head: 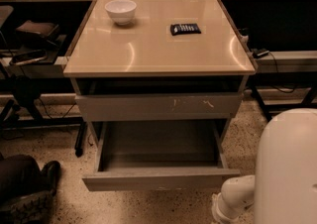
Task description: Close middle drawer
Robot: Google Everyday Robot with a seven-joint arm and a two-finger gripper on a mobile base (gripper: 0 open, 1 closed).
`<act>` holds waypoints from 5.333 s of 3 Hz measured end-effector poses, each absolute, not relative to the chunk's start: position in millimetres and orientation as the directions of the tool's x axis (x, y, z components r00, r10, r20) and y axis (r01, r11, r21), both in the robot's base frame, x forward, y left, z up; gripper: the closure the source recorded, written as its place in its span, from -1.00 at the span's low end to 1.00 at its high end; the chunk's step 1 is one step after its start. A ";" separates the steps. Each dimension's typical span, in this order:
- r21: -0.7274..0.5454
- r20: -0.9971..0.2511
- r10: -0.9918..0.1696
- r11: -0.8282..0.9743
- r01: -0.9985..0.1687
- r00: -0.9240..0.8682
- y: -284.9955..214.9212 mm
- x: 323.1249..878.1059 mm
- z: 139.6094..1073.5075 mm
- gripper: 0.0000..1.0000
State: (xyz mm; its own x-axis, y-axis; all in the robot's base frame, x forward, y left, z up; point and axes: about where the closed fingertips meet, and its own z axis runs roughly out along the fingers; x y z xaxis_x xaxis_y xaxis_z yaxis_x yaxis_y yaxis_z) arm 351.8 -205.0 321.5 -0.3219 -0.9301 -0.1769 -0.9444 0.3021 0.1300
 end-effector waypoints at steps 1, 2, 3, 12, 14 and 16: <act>0.093 -0.170 -0.938 0.291 -0.952 -0.303 -204.3 398.3 332.4 -1.00; 0.030 -0.187 -0.937 0.294 -0.955 -0.294 -201.5 422.9 355.2 -1.00; -0.085 -0.280 -0.923 0.297 -0.951 -0.263 -191.1 474.0 403.9 -1.00; 0.037 -0.339 -0.902 0.272 -0.962 -0.268 -212.3 509.7 422.2 -1.00; 0.024 -0.297 -0.900 0.328 -0.944 -0.320 -207.4 472.4 445.4 -1.00; 0.062 -0.290 -0.888 0.353 -0.934 -0.355 -212.9 486.7 429.4 -1.00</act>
Offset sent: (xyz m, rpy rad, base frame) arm 0.1940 0.0124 0.1510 -0.0363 -0.4003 -0.0060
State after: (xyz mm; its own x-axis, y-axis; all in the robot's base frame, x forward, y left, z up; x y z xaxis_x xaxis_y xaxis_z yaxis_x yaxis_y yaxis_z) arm 486.7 -212.9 429.4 -0.3554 -0.8885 -0.2904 -0.9335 0.3530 0.0624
